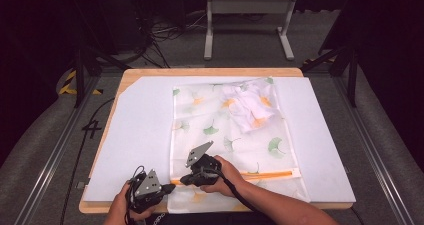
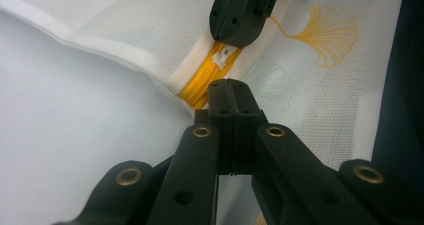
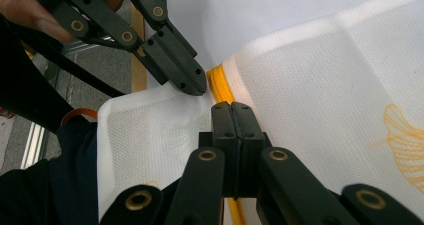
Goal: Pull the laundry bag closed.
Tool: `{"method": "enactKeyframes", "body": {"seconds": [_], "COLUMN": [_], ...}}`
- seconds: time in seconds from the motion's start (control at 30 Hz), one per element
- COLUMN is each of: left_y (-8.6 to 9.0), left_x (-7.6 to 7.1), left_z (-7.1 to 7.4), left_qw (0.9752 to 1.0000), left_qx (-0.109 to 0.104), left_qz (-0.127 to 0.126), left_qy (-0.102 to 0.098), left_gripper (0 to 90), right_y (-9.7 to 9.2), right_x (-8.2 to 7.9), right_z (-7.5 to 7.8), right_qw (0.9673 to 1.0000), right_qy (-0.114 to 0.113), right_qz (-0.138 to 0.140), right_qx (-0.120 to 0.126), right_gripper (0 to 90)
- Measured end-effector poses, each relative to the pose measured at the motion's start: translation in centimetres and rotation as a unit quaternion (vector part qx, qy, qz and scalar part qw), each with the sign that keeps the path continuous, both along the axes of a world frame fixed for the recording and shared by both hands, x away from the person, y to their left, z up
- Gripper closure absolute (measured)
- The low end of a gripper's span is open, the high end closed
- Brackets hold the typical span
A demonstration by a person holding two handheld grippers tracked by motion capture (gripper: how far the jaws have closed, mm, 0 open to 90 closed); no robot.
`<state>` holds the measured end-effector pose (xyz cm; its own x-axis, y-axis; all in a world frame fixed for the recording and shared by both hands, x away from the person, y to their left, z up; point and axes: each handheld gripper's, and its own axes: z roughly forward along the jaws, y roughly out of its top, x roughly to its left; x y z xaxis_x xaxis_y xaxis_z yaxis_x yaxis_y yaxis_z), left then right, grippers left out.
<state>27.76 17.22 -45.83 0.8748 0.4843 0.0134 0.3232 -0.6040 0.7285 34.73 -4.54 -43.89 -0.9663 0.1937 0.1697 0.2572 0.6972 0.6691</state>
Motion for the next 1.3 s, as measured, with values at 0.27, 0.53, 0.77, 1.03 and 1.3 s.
{"method": "enactKeyframes", "body": {"seconds": [0.27,0.53,0.77,1.03,1.3], "left_y": [0.0,0.0,0.0,0.0,0.0], "left_x": [0.0,0.0,0.0,0.0,0.0], "left_z": [0.0,0.0,0.0,0.0,-0.1], "left_qw": [1.0000,1.0000,1.0000,1.0000,1.0000], "left_qx": [-0.002,-0.002,-0.001,-0.002,-0.003], "left_qz": [0.000,0.000,0.000,0.001,0.001], "left_qy": [0.002,0.001,0.000,0.001,0.001], "left_gripper": [90.0,90.0,90.0,90.0,90.0], "right_y": [0.3,0.7,0.8,0.9,0.9], "right_x": [0.3,0.6,0.6,0.2,-0.2], "right_z": [0.0,-0.4,-0.9,-1.2,-0.9], "right_qw": [0.9998,0.9992,0.9982,0.9983,0.9994], "right_qy": [0.014,0.033,0.050,0.039,0.015], "right_qz": [-0.002,-0.013,-0.018,-0.035,-0.025], "right_qx": [0.013,0.020,0.027,0.027,0.017], "right_gripper": [90.0,90.0,88.1,90.0,90.0]}}
